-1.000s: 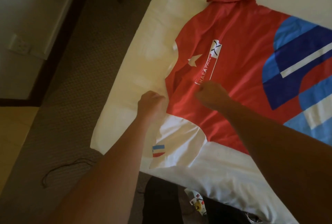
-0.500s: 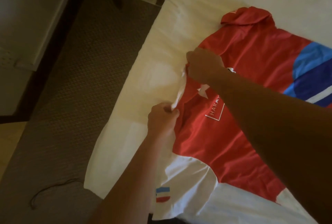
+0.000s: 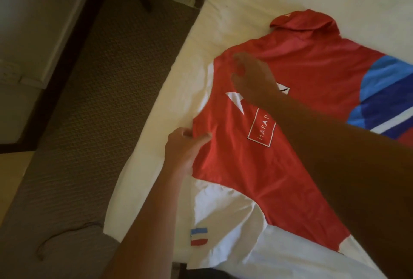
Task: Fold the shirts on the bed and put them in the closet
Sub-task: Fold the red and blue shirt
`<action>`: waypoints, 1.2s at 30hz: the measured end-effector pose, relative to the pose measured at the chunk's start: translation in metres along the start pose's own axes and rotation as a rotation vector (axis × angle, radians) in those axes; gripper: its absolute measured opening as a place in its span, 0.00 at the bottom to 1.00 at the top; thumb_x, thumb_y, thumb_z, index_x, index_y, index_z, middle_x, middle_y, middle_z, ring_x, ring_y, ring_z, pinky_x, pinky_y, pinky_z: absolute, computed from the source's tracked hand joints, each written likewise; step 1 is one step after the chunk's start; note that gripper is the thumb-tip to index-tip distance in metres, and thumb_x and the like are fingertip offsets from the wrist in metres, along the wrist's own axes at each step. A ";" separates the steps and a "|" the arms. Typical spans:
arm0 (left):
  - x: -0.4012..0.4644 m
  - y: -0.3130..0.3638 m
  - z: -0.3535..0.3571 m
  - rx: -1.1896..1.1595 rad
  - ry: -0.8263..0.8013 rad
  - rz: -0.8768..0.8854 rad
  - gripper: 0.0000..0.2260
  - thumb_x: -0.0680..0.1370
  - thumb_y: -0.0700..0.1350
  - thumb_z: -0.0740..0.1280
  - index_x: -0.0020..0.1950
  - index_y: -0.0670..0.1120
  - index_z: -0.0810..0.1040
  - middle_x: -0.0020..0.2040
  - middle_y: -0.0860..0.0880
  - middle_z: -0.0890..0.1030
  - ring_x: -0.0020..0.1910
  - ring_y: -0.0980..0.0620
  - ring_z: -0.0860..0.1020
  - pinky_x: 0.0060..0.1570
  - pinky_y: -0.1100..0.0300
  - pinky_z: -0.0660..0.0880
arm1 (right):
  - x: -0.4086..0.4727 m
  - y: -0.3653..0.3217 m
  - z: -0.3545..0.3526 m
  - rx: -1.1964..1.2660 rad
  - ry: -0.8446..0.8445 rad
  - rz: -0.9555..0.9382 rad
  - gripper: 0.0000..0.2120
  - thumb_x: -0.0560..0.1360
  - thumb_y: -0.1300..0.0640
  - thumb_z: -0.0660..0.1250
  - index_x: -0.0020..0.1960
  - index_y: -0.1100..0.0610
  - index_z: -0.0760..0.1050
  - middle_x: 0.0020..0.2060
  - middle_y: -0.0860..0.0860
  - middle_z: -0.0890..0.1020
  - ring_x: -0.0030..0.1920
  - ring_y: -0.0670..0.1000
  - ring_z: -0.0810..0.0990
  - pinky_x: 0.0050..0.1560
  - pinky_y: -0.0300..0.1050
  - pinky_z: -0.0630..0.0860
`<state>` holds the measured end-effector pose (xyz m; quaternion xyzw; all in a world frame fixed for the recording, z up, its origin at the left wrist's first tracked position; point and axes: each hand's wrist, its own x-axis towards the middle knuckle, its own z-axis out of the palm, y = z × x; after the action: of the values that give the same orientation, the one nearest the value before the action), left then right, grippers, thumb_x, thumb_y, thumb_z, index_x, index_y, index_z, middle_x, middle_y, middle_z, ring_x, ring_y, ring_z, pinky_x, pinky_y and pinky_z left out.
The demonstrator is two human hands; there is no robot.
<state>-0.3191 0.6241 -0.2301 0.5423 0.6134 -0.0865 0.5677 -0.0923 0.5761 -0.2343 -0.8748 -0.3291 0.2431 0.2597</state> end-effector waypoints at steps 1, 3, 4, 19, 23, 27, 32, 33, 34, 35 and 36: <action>-0.008 -0.004 -0.003 0.029 -0.034 -0.024 0.17 0.66 0.56 0.82 0.46 0.51 0.80 0.45 0.50 0.85 0.44 0.47 0.85 0.49 0.45 0.83 | -0.014 0.004 0.000 -0.005 0.019 0.021 0.20 0.76 0.61 0.63 0.68 0.57 0.75 0.58 0.55 0.82 0.58 0.56 0.79 0.56 0.46 0.73; -0.020 -0.017 -0.008 0.088 -0.091 -0.040 0.20 0.60 0.58 0.82 0.44 0.49 0.83 0.43 0.49 0.86 0.43 0.46 0.86 0.48 0.44 0.83 | -0.047 0.016 0.004 -0.028 0.030 0.081 0.13 0.77 0.60 0.62 0.61 0.57 0.78 0.54 0.54 0.82 0.55 0.56 0.79 0.50 0.44 0.70; -0.024 -0.024 -0.009 0.111 -0.101 -0.027 0.19 0.60 0.58 0.80 0.42 0.47 0.84 0.41 0.47 0.86 0.42 0.44 0.86 0.47 0.44 0.83 | -0.064 0.022 0.007 -0.040 0.031 0.108 0.11 0.77 0.59 0.62 0.57 0.57 0.78 0.52 0.54 0.83 0.53 0.56 0.79 0.48 0.45 0.71; -0.084 -0.102 -0.007 0.054 0.013 0.098 0.08 0.80 0.48 0.70 0.45 0.45 0.81 0.40 0.48 0.81 0.38 0.50 0.80 0.34 0.60 0.76 | -0.363 0.049 0.068 0.069 -0.082 0.722 0.21 0.78 0.40 0.63 0.35 0.55 0.74 0.31 0.49 0.77 0.37 0.57 0.76 0.40 0.48 0.69; -0.094 -0.112 -0.009 0.048 -0.012 0.058 0.13 0.79 0.53 0.72 0.45 0.44 0.78 0.39 0.47 0.80 0.35 0.51 0.77 0.34 0.60 0.73 | -0.367 0.048 0.086 0.209 -0.186 0.809 0.26 0.78 0.36 0.62 0.34 0.55 0.78 0.31 0.51 0.80 0.38 0.54 0.80 0.44 0.50 0.76; -0.104 -0.127 -0.012 0.145 -0.166 0.019 0.06 0.76 0.46 0.76 0.46 0.44 0.83 0.38 0.50 0.83 0.31 0.57 0.79 0.26 0.68 0.72 | -0.362 0.055 0.081 0.627 -0.188 0.913 0.14 0.75 0.52 0.73 0.43 0.64 0.80 0.36 0.57 0.82 0.38 0.55 0.81 0.38 0.49 0.81; -0.116 -0.149 -0.010 -0.036 -0.071 0.025 0.07 0.82 0.49 0.69 0.53 0.45 0.80 0.55 0.43 0.84 0.50 0.46 0.83 0.46 0.53 0.83 | -0.373 0.054 0.066 0.823 -0.242 0.903 0.15 0.76 0.56 0.72 0.54 0.68 0.78 0.46 0.63 0.83 0.41 0.55 0.81 0.40 0.46 0.76; -0.121 -0.153 -0.009 -0.073 -0.064 0.023 0.09 0.81 0.51 0.69 0.54 0.46 0.79 0.55 0.43 0.84 0.51 0.45 0.84 0.51 0.48 0.83 | -0.376 0.055 0.065 0.803 -0.259 0.873 0.14 0.77 0.56 0.72 0.53 0.67 0.78 0.43 0.62 0.83 0.40 0.54 0.81 0.40 0.46 0.77; -0.124 -0.155 -0.010 -0.081 -0.068 0.014 0.10 0.80 0.52 0.70 0.53 0.46 0.79 0.52 0.44 0.84 0.49 0.46 0.84 0.50 0.49 0.82 | -0.378 0.055 0.064 0.784 -0.281 0.835 0.12 0.77 0.56 0.72 0.51 0.65 0.79 0.40 0.61 0.83 0.36 0.52 0.81 0.37 0.43 0.77; -0.129 -0.158 -0.009 -0.057 -0.090 0.001 0.11 0.79 0.51 0.72 0.52 0.45 0.78 0.49 0.46 0.85 0.45 0.49 0.85 0.44 0.53 0.80 | -0.381 0.055 0.065 0.768 -0.303 0.800 0.10 0.77 0.56 0.71 0.50 0.64 0.78 0.38 0.59 0.82 0.33 0.51 0.81 0.32 0.40 0.76; -0.132 -0.161 -0.009 -0.019 -0.122 -0.018 0.10 0.78 0.49 0.74 0.50 0.45 0.78 0.47 0.46 0.85 0.42 0.51 0.85 0.37 0.57 0.77 | -0.383 0.055 0.065 0.754 -0.312 0.767 0.08 0.78 0.57 0.71 0.50 0.63 0.77 0.38 0.58 0.82 0.30 0.49 0.80 0.28 0.37 0.75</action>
<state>-0.4779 0.4922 -0.2048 0.5249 0.5834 -0.1188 0.6083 -0.3614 0.2908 -0.2196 -0.7321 0.0880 0.5475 0.3956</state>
